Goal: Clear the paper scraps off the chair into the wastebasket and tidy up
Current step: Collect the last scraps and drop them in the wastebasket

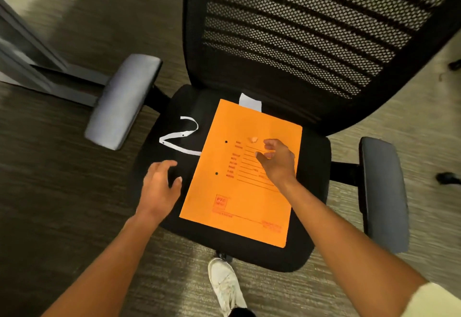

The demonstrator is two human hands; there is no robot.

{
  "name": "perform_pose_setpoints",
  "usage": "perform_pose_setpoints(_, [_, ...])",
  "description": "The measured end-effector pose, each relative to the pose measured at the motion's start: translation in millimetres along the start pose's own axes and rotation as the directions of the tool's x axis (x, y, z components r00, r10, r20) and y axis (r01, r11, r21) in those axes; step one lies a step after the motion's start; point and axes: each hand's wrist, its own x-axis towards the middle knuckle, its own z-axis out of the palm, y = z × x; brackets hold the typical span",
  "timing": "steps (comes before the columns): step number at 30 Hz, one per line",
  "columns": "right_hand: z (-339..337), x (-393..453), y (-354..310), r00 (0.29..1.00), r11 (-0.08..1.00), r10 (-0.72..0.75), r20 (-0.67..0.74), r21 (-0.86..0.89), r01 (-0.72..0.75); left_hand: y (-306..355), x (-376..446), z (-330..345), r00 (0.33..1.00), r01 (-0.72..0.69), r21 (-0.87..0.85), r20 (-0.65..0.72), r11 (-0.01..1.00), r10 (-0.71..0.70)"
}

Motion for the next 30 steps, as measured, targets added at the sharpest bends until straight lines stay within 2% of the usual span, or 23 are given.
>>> perform_pose_setpoints(6, [4.5, 31.7, 2.8, 0.999, 0.997, -0.028, 0.02, -0.074, 0.029, 17.8, 32.3, 7.4, 0.999, -0.031, 0.04, -0.033, 0.999, 0.032])
perform_pose_setpoints(13, [18.9, 48.2, 4.2, 0.999, 0.992, -0.049, 0.015, -0.119, 0.05, 24.2, 55.2, 14.1, 0.999, -0.02, 0.164, -0.025, 0.986, 0.025])
perform_pose_setpoints(22, [38.1, 55.8, -1.6, 0.997, 0.993, -0.059, 0.055, -0.098, 0.064, 13.1, 69.4, 15.1, 0.995, -0.091, 0.325, -0.012, 0.941, 0.1])
perform_pose_setpoints(26, [36.2, 57.8, -2.9, 0.994, 0.987, -0.077, 0.081, -0.136, 0.088, 5.9, 65.1, 12.1, 0.991, -0.118, 0.291, -0.027, 0.949, 0.132])
perform_pose_setpoints(30, [35.9, 59.7, -6.4, 0.994, 0.985, -0.098, 0.043, -0.139, 0.103, 2.1, 62.4, 9.0, 0.989, -0.127, 0.166, -0.051, 0.978, 0.137])
